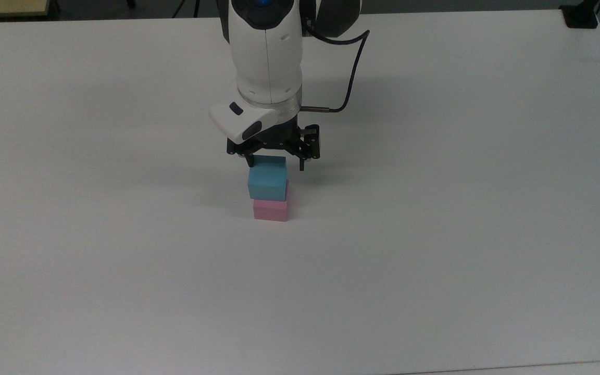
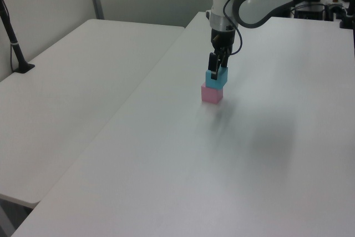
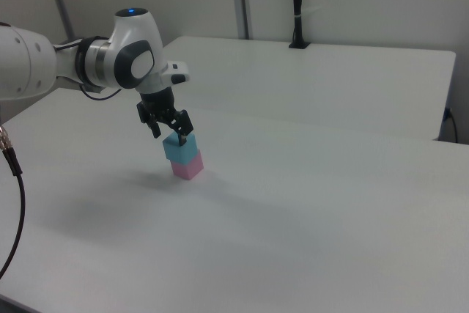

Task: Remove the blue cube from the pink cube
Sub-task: 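Close the gripper around the light-blue cube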

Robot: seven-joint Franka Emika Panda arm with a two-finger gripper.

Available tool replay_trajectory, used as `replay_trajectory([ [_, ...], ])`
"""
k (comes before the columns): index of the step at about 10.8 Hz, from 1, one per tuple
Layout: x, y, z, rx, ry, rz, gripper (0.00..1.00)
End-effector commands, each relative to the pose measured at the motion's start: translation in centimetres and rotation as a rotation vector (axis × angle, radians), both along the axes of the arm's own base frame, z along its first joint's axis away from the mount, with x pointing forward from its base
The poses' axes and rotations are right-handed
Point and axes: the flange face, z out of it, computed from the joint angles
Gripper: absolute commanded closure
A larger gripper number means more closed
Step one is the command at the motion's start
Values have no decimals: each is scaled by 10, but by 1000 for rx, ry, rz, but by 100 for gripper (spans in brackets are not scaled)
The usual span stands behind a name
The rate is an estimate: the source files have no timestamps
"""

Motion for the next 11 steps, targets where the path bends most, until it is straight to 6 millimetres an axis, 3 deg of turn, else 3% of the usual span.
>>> replay_trajectory([
  [1, 3, 5, -5, -27, -15, -10, 9],
  [5, 0, 1, 12, -35, -32, -35, 2],
  [7, 0, -1, 9, -77, -32, -27, 7],
  [11, 0, -3, 3, -107, -32, -56, 2],
])
